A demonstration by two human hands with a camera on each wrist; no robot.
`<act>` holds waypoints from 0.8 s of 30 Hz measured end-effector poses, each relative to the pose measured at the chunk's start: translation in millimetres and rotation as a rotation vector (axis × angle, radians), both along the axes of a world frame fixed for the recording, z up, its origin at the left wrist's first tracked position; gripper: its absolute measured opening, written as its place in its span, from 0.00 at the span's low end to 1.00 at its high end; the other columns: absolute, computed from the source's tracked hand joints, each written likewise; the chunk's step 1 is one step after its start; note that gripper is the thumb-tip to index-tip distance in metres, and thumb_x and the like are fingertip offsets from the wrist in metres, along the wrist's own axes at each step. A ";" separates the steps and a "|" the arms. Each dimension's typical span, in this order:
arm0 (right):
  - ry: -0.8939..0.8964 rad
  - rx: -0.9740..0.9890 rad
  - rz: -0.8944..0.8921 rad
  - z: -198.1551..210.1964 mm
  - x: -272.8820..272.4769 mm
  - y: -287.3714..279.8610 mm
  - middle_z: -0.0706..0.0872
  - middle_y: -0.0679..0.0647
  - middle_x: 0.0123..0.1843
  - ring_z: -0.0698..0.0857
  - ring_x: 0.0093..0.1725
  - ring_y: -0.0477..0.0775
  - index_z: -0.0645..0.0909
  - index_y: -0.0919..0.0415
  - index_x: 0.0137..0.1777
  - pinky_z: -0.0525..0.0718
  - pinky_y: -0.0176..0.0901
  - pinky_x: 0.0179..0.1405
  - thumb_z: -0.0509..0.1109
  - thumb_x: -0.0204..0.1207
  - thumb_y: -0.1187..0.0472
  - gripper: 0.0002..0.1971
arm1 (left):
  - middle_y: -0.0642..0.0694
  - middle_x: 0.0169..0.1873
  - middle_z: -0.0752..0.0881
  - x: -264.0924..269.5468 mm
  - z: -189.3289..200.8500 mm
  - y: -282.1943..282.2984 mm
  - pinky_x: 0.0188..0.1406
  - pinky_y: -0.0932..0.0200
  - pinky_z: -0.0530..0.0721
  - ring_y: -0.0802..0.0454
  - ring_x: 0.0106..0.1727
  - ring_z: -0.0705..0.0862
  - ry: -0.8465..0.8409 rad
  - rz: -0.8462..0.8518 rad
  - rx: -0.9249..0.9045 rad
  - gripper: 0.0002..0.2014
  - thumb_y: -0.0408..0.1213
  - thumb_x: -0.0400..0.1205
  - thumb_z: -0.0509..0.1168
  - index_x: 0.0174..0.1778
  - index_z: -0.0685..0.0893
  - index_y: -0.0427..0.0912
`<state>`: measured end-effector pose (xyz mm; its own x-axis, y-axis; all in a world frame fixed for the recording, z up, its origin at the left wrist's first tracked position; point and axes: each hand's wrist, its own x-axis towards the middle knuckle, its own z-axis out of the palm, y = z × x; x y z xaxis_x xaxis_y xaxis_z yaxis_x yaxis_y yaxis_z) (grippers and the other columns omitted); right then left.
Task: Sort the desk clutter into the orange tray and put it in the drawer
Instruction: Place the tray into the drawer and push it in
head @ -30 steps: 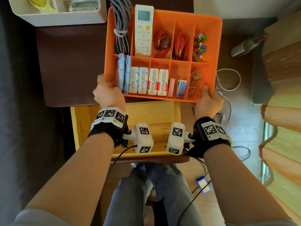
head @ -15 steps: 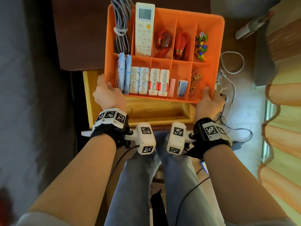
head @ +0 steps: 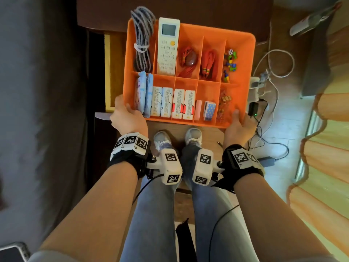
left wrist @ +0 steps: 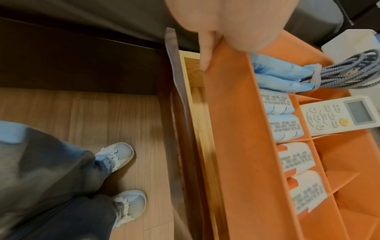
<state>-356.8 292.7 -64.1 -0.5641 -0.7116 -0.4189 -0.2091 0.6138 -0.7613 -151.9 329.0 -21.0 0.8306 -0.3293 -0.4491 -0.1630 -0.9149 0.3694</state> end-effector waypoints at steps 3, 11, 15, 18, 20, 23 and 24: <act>0.013 0.036 0.010 -2.7 -6.4 6.9 0.89 0.58 0.45 0.88 0.46 0.57 0.87 0.57 0.48 0.88 0.60 0.49 0.66 0.78 0.58 0.08 | 0.34 0.62 0.81 -4.3 -5.7 10.7 0.62 0.51 0.77 0.38 0.65 0.79 -0.002 -0.009 0.013 0.17 0.30 0.86 0.51 0.70 0.73 0.42; 0.098 0.129 0.172 -17.8 -10.2 -12.5 0.90 0.59 0.43 0.88 0.40 0.57 0.88 0.57 0.44 0.90 0.56 0.40 0.64 0.79 0.56 0.11 | 0.35 0.63 0.81 -7.1 -23.3 8.3 0.64 0.50 0.75 0.38 0.67 0.78 -0.024 0.000 0.056 0.18 0.28 0.85 0.51 0.70 0.73 0.41; 0.135 0.122 0.249 -23.1 -12.7 -18.7 0.86 0.55 0.40 0.84 0.40 0.53 0.87 0.64 0.50 0.79 0.43 0.42 0.64 0.81 0.59 0.12 | 0.35 0.64 0.81 -6.4 -32.2 0.4 0.64 0.49 0.76 0.37 0.67 0.78 -0.041 0.020 0.062 0.18 0.29 0.85 0.51 0.71 0.73 0.42; 0.149 0.129 0.279 -26.5 -13.2 -15.6 0.84 0.53 0.39 0.80 0.40 0.51 0.86 0.65 0.51 0.71 0.37 0.39 0.63 0.81 0.60 0.12 | 0.35 0.64 0.80 -5.8 -36.0 -1.0 0.64 0.47 0.76 0.36 0.66 0.78 -0.053 0.019 0.077 0.18 0.30 0.86 0.50 0.71 0.72 0.42; 0.184 0.138 0.292 -29.2 -13.9 -14.0 0.85 0.56 0.41 0.79 0.40 0.51 0.86 0.66 0.51 0.71 0.37 0.40 0.63 0.81 0.60 0.12 | 0.34 0.64 0.80 -5.0 -37.6 -1.0 0.64 0.46 0.76 0.36 0.66 0.78 -0.055 0.011 0.087 0.17 0.30 0.86 0.51 0.71 0.72 0.42; 0.207 0.164 0.290 -27.6 -13.3 -13.5 0.87 0.60 0.43 0.83 0.42 0.58 0.86 0.67 0.51 0.82 0.50 0.45 0.64 0.81 0.59 0.13 | 0.34 0.65 0.80 -3.3 -38.7 -2.1 0.64 0.44 0.76 0.35 0.67 0.77 -0.045 -0.011 0.117 0.17 0.31 0.86 0.51 0.71 0.72 0.42; 0.214 0.174 0.292 -26.5 -12.9 -14.2 0.87 0.61 0.43 0.84 0.43 0.60 0.86 0.67 0.52 0.83 0.52 0.46 0.64 0.81 0.59 0.13 | 0.34 0.64 0.80 -2.9 -38.1 -3.0 0.64 0.43 0.76 0.34 0.67 0.77 -0.042 -0.016 0.128 0.17 0.31 0.86 0.51 0.71 0.72 0.42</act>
<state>-369.7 278.5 -90.6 -0.4361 -0.7838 -0.4421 -0.5368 0.6209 -0.5712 -154.8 326.0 -59.1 0.8445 -0.2849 -0.4534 -0.1910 -0.9513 0.2421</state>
